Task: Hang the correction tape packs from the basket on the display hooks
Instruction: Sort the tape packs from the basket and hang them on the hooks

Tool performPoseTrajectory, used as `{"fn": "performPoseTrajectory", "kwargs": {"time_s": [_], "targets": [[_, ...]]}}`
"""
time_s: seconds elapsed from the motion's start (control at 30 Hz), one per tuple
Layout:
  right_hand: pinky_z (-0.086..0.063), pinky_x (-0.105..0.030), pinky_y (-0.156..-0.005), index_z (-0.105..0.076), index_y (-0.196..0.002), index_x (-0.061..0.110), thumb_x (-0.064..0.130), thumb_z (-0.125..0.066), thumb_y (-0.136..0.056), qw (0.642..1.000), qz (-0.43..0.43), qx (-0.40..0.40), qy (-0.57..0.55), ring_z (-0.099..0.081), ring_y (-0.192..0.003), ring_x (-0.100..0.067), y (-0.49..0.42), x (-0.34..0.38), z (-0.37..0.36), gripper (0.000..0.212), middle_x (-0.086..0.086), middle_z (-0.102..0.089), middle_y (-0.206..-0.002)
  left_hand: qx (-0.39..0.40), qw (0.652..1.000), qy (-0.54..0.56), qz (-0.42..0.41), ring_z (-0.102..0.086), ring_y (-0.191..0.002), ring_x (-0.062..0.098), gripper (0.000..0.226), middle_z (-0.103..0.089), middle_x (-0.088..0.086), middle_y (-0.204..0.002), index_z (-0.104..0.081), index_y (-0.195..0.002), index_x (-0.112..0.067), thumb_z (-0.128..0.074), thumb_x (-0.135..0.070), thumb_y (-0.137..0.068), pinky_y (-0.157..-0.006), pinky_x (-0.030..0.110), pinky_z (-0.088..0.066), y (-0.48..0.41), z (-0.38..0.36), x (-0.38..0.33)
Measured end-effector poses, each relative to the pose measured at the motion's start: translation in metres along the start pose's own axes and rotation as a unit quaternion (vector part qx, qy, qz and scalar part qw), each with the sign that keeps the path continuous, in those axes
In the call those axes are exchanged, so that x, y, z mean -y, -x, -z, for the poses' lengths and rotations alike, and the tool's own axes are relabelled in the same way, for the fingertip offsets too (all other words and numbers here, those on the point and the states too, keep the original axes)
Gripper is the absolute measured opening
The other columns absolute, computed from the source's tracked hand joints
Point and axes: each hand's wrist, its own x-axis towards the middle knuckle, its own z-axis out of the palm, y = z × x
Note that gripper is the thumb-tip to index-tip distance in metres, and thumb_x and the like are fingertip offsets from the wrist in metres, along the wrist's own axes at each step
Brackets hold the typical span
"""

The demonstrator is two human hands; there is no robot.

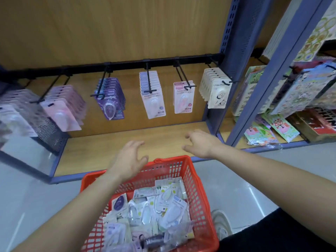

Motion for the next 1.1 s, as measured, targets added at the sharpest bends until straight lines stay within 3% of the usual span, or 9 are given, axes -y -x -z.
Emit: {"fn": "performPoseTrajectory", "kwargs": {"time_s": [0.27,0.47,0.6,0.7,0.77,0.83,0.93,1.0,1.1], "targets": [[-0.047,-0.037,-0.096,-0.063,-0.122,0.013,0.041,-0.062,-0.095,0.995,0.051,0.082,-0.023,-0.057,-0.120,-0.031,0.011,0.062,-0.115,0.039,-0.014,-0.063,-0.124,0.125,0.985,0.025,0.114,-0.050,-0.134,0.027,0.062,-0.049,0.012,-0.148,-0.048,-0.148,-0.011,-0.067,-0.035,-0.094,-0.109,0.030,-0.039,0.078,-0.065,0.090],[-0.047,-0.037,-0.098,-0.049,-0.143,0.009,0.042,-0.059,-0.100,0.978,-0.017,0.190,-0.085,-0.057,-0.121,-0.030,-0.003,0.053,-0.219,0.055,-0.014,-0.055,-0.140,0.207,0.962,0.012,0.176,-0.043,-0.141,0.030,0.074,-0.037,0.013,-0.158,-0.032,-0.158,-0.013,-0.064,-0.039,-0.097,-0.113,0.036,-0.038,0.100,-0.121,0.144],[-0.046,-0.035,-0.088,-0.047,-0.145,0.014,0.038,-0.063,-0.100,0.953,-0.033,0.240,-0.182,-0.060,-0.102,-0.019,-0.008,0.054,-0.266,0.053,-0.007,-0.051,-0.139,0.215,0.955,0.010,0.205,-0.047,-0.136,0.032,0.082,-0.043,0.013,-0.152,-0.035,-0.157,-0.016,-0.073,-0.041,-0.088,-0.110,0.037,-0.042,0.097,-0.149,0.173],[-0.045,-0.035,-0.098,-0.051,-0.141,0.018,0.040,-0.070,-0.095,0.928,-0.006,0.279,-0.246,-0.056,-0.108,-0.018,-0.007,0.074,-0.290,0.053,0.000,-0.054,-0.129,0.236,0.948,0.030,0.213,-0.054,-0.126,0.028,0.084,-0.035,0.008,-0.151,-0.041,-0.153,-0.016,-0.080,-0.042,-0.083,-0.106,0.032,-0.042,0.100,-0.168,0.188],[-0.044,-0.035,-0.099,-0.052,-0.141,0.023,0.045,-0.077,-0.088,0.893,0.011,0.339,-0.297,-0.057,-0.111,-0.014,-0.005,0.091,-0.302,0.062,0.006,-0.056,-0.121,0.219,0.950,0.054,0.218,-0.057,-0.117,0.025,0.079,-0.032,0.003,-0.146,-0.048,-0.148,-0.019,-0.083,-0.040,-0.080,-0.102,0.030,-0.045,0.103,-0.179,0.196],[-0.045,-0.032,-0.098,-0.044,-0.145,0.031,0.046,-0.084,-0.080,0.863,0.033,0.395,-0.313,-0.058,-0.114,-0.013,0.000,0.104,-0.312,0.077,0.009,-0.056,-0.121,0.192,0.951,0.074,0.229,-0.053,-0.124,0.026,0.080,-0.031,0.005,-0.148,-0.049,-0.147,-0.019,-0.086,-0.034,-0.078,-0.105,0.029,-0.043,0.103,-0.184,0.203],[-0.047,-0.026,-0.084,-0.028,-0.148,0.035,0.043,-0.091,-0.070,0.866,0.077,0.408,-0.278,-0.060,-0.105,-0.011,0.009,0.115,-0.325,0.101,0.012,-0.058,-0.114,0.190,0.949,0.098,0.232,-0.046,-0.134,0.026,0.075,-0.038,0.009,-0.148,-0.055,-0.143,-0.017,-0.089,-0.032,-0.077,-0.105,0.024,-0.037,0.099,-0.185,0.211],[-0.052,-0.031,-0.081,-0.034,-0.146,0.029,0.036,-0.091,-0.072,0.893,0.096,0.371,-0.238,-0.063,-0.096,-0.013,0.011,0.114,-0.332,0.094,0.008,-0.063,-0.108,0.187,0.952,0.101,0.219,-0.048,-0.128,0.022,0.059,-0.051,0.006,-0.136,-0.065,-0.130,-0.019,-0.087,-0.037,-0.078,-0.095,0.021,-0.038,0.097,-0.185,0.212],[-0.051,-0.031,-0.083,-0.061,-0.123,0.021,0.023,-0.081,-0.085,0.913,0.100,0.339,-0.205,-0.063,-0.094,-0.016,0.008,0.106,-0.337,0.043,0.004,-0.065,-0.103,0.149,0.953,0.129,0.232,-0.053,-0.102,0.012,0.041,-0.055,-0.003,-0.115,-0.073,-0.112,-0.020,-0.086,-0.040,-0.079,-0.072,0.018,-0.038,0.096,-0.184,0.207]]}}
